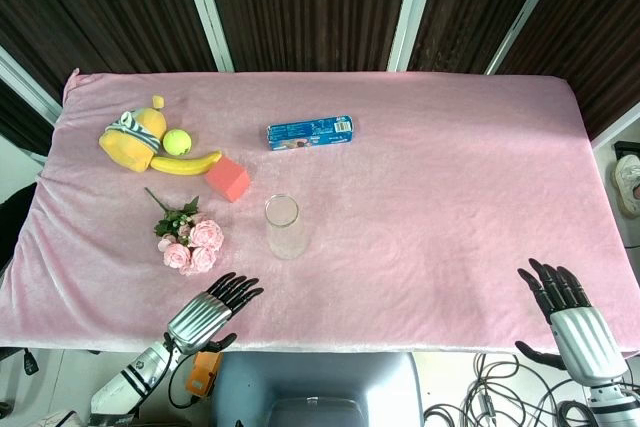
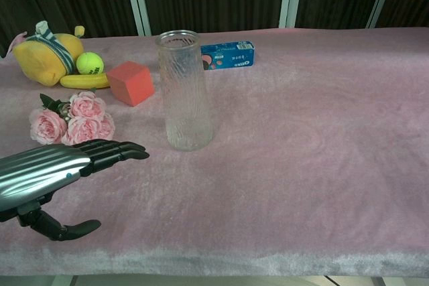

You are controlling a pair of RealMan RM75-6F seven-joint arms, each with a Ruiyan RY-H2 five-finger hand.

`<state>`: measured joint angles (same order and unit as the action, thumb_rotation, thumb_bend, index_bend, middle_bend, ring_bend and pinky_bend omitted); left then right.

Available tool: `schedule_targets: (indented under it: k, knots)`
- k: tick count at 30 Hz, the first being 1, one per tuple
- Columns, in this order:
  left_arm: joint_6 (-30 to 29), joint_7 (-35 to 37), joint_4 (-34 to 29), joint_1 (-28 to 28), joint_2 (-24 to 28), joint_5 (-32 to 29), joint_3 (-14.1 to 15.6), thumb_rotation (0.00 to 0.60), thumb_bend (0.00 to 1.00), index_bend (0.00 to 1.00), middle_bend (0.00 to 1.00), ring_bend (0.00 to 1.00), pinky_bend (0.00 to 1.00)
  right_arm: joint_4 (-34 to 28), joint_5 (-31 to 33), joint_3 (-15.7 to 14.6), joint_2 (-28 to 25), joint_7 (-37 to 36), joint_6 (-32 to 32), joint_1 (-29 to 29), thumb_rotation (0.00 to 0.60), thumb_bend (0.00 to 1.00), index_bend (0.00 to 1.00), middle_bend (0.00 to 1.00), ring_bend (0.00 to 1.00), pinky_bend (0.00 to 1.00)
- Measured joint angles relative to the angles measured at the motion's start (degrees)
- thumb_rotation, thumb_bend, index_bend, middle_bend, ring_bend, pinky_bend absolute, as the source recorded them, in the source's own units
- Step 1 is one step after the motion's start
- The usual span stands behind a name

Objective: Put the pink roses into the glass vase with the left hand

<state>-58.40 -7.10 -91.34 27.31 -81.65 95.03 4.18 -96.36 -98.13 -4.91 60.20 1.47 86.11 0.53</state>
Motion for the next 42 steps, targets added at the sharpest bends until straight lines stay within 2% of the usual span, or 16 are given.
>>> schedule_targets:
  k: [7,14,17,19,22,26,31,35,38,40,41,42]
  knots:
    - [-0.9,-0.5,1.0,-0.1,0.5,-1.0,0.1,0.6,0.35,0.0,0.0,0.0,0.0,0.2,-0.5,-0.1,-0.1,-0.5,1.0,-0.4,0.6,0.21,0.0,0.0,0.0,0.0]
    - [-9.0,-1.1,1.1,-1.5,3.8,1.1,-1.2,0.6,0.35,0.0,0.0,0.0,0.0,0.1,-0.5,0.0,0.1,0.2,0.9,-0.3,0.6,0.21,0.0,0.0,0.0,0.0]
    - [-12.6,0.7,1.7,-1.9,6.2,1.5,-2.4,0.6,0.35,0.0,0.0,0.0,0.0,-0.1,-0.4,0.1,0.3,0.8,0.5,-0.2,0.6,0.21,0.0,0.0,0.0,0.0]
    - [-12.9,2.6,2.7,-1.7,6.8,1.1,-3.2,0.6,0.34,0.0,0.0,0.0,0.0,-0.3,-0.4,0.1,0.5,1.3,0.1,0.0,0.6,0.21,0.0,0.0,0.0,0.0]
    - [-10.8,5.3,4.8,-0.6,7.3,-0.5,-4.3,0.6,0.34,0.0,0.0,0.0,0.0,-0.5,-0.5,0.1,0.8,1.9,-0.2,0.2,0.6,0.21,0.0,0.0,0.0,0.0]
    - [-4.8,6.5,7.6,1.6,7.2,-3.5,-5.1,0.6,0.33,0.0,0.0,0.0,0.0,-0.5,0.0,0.3,0.8,1.9,-0.6,0.3,0.6,0.21,0.0,0.0,0.0,0.0]
    - [0.3,6.4,11.9,4.1,5.2,-6.1,-5.5,0.6,0.33,0.0,0.0,0.0,0.0,-0.4,0.4,0.4,0.6,1.4,-0.6,0.4,0.6,0.21,0.0,0.0,0.0,0.0]
    - [3.8,3.6,14.7,5.3,3.6,-9.0,-5.9,0.6,0.32,0.0,0.0,0.0,0.01,-0.1,0.4,0.4,0.5,0.8,0.3,0.0,0.6,0.21,0.0,0.0,0.0,0.0]
    - [6.0,-0.6,15.6,5.8,2.6,-12.7,-6.3,0.6,0.31,0.0,0.0,0.0,0.08,0.2,0.4,0.4,0.2,0.2,0.6,-0.2,0.6,0.21,0.0,0.0,0.0,0.0]
    - [6.9,-2.9,16.5,6.0,1.7,-15.1,-6.8,0.6,0.31,0.01,0.03,0.05,0.16,0.3,0.4,0.3,0.1,0.1,0.4,-0.2,0.6,0.21,0.0,0.0,0.0,0.0]
    - [7.0,-3.8,17.3,6.1,0.9,-16.2,-7.0,0.6,0.31,0.05,0.06,0.09,0.18,0.3,0.4,0.3,0.1,0.1,0.4,-0.2,0.6,0.21,0.0,0.0,0.0,0.0]
    - [6.8,-4.0,17.9,6.1,0.2,-16.5,-7.2,0.6,0.31,0.14,0.16,0.16,0.22,0.3,0.5,0.3,0.0,0.1,0.4,-0.2,0.6,0.21,0.0,0.0,0.0,0.0]
